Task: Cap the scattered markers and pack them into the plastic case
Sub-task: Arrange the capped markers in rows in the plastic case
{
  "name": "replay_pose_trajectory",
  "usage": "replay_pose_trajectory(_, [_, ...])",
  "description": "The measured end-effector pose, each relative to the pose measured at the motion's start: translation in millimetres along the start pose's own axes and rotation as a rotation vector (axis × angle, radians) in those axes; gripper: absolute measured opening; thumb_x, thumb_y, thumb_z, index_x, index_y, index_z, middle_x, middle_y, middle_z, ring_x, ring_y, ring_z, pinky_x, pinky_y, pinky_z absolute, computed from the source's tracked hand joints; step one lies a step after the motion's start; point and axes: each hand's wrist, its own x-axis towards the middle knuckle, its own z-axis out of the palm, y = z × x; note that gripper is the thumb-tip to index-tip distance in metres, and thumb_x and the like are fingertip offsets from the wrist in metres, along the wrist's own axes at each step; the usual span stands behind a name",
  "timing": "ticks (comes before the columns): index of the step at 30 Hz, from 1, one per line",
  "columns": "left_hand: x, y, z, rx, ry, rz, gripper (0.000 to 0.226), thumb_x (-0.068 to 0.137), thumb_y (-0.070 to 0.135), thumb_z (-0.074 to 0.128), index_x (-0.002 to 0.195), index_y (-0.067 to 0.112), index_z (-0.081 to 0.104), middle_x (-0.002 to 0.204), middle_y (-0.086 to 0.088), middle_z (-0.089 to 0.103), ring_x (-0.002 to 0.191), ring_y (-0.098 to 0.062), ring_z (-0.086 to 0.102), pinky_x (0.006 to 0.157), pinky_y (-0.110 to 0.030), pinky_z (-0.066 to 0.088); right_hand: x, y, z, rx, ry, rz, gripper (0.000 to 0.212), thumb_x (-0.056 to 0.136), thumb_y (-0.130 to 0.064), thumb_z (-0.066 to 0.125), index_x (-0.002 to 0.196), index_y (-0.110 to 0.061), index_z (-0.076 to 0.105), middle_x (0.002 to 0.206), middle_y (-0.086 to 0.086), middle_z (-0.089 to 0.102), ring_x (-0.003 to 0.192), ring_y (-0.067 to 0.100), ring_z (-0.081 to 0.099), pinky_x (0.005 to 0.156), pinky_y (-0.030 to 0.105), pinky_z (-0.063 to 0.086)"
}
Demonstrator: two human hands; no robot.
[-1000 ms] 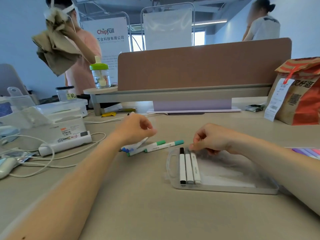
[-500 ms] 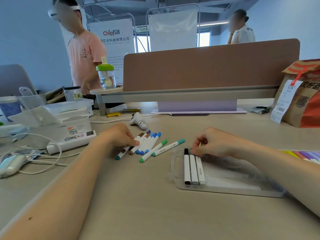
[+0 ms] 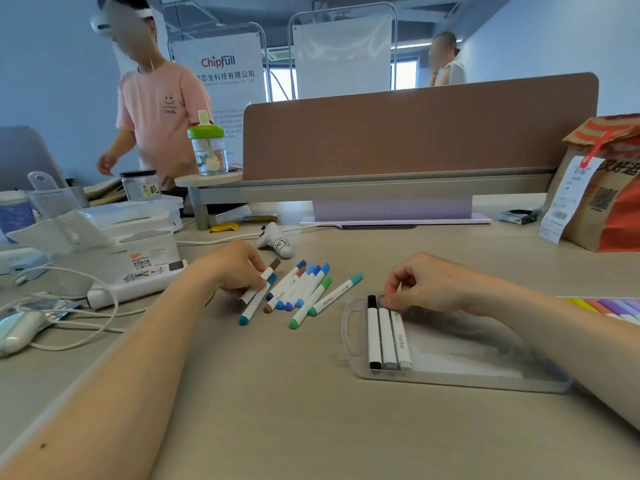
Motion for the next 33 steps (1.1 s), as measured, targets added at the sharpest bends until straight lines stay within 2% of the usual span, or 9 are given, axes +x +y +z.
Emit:
replay_pose_trajectory(3, [-0.2, 1.6, 0.4, -0.112, 0.002, 0.0, 0.037, 0.087, 0.011, 0.072, 0.12, 0.022, 0.059, 0.098, -0.005, 0.063, 0.085, -0.019, 0.065, 0.067, -0.026, 0.058, -1.2, -2.0, 0.0, 0.006, -0.001, 0.004, 0.015, 0.085, -0.034, 0.074, 0.083, -0.019, 0.073, 0.068, -0.007, 0.066, 0.063, 0.009, 0.055, 0.059, 0.024, 0.044])
replay_pose_trajectory(6, [-6.0, 9.6, -1.2, -0.284, 0.013, 0.045, 0.038, 0.086, 0.01, 0.073, 0.119, 0.023, 0.059, 0.101, -0.008, 0.068, 0.083, -0.021, 0.07, 0.067, -0.03, 0.06, -2.4, -3.6, -2.6, 0.099, 0.039, 0.028, 0.01, 0.091, -0.025, 0.068, 0.086, -0.018, 0.073, 0.075, -0.001, 0.067, 0.057, 0.009, 0.053, 0.048, 0.019, 0.042])
replay_pose_trajectory(10, [-28.0, 33.4, 3.1, -0.597, -0.037, 0.252, 0.04, 0.085, 0.003, 0.072, 0.118, 0.019, 0.057, 0.09, -0.014, 0.075, 0.076, -0.029, 0.074, 0.068, -0.037, 0.061, 0.0, -5.2, -9.5, 0.297, 0.162, 0.081, 0.014, 0.096, -0.024, 0.062, 0.093, -0.016, 0.073, 0.076, 0.003, 0.064, 0.049, 0.011, 0.049, 0.044, 0.02, 0.039])
replay_pose_trajectory(13, [-44.6, 55.3, 19.8, -0.617, -0.114, 0.388, 0.04, 0.086, 0.001, 0.071, 0.119, 0.016, 0.055, 0.084, -0.014, 0.074, 0.073, -0.03, 0.074, 0.063, -0.034, 0.06, -0.1, -6.3, -15.1, 0.398, 0.147, 0.092, 0.02, 0.096, -0.026, 0.06, 0.092, -0.012, 0.074, 0.073, 0.003, 0.063, 0.047, 0.013, 0.048, 0.044, 0.022, 0.037])
replay_pose_trajectory(17, [-57.1, 71.1, 39.5, -0.645, -0.235, 0.448, 0.048, 0.085, -0.001, 0.071, 0.124, 0.02, 0.051, 0.088, -0.017, 0.071, 0.075, -0.031, 0.074, 0.065, -0.036, 0.061, -1.9, -4.1, -20.1, 0.249, 0.123, 0.111, 0.019, 0.094, -0.028, 0.063, 0.086, -0.014, 0.073, 0.068, 0.002, 0.063, 0.049, 0.013, 0.049, 0.046, 0.023, 0.04])
replay_pose_trajectory(22, [-67.1, 84.3, 57.4, -0.739, -0.333, 0.5, 0.055, 0.085, -0.001, 0.072, 0.127, 0.024, 0.047, 0.086, -0.01, 0.068, 0.077, -0.032, 0.074, 0.067, -0.038, 0.06, -6.2, -8.2, -27.9, 0.604, -0.012, 0.017, 0.03, 0.087, -0.037, 0.069, 0.107, -0.015, 0.07, 0.087, 0.006, 0.067, 0.055, 0.015, 0.053, 0.048, 0.021, 0.042])
replay_pose_trajectory(26, [-73.7, 93.1, 64.6, -0.751, -0.327, 0.538, 0.055, 0.084, 0.002, 0.073, 0.127, 0.025, 0.047, 0.083, -0.005, 0.069, 0.075, -0.028, 0.074, 0.065, -0.034, 0.06, -5.4, -10.7, -24.7, 0.697, -0.016, -0.047, 0.028, 0.09, -0.017, 0.068, 0.114, -0.004, 0.064, 0.086, 0.008, 0.067, 0.056, 0.014, 0.056, 0.049, 0.021, 0.045])
replay_pose_trajectory(29, [-74.2, 91.7, 57.6, -0.642, -0.239, 0.568, 0.045, 0.083, 0.014, 0.076, 0.121, 0.023, 0.052, 0.081, -0.002, 0.072, 0.071, -0.022, 0.073, 0.063, -0.03, 0.058, -2.6, -8.4, -26.3, 0.734, 0.031, -0.016, 0.025, 0.09, -0.005, 0.067, 0.113, 0.001, 0.063, 0.078, 0.009, 0.07, 0.053, 0.013, 0.056, 0.048, 0.021, 0.047])
replay_pose_trajectory(33, [-54.2, 73.1, 27.5, -0.504, 0.125, 0.482, 0.02, 0.086, 0.034, 0.073, 0.097, 0.02, 0.064, 0.076, -0.001, 0.07, 0.054, -0.007, 0.062, 0.053, -0.022, 0.05, -3.2, 2.7, -38.5, 0.689, 0.016, 0.103, 0.025, 0.086, -0.005, 0.07, 0.109, -0.001, 0.062, 0.076, 0.012, 0.07, 0.054, 0.014, 0.058, 0.048, 0.021, 0.051])
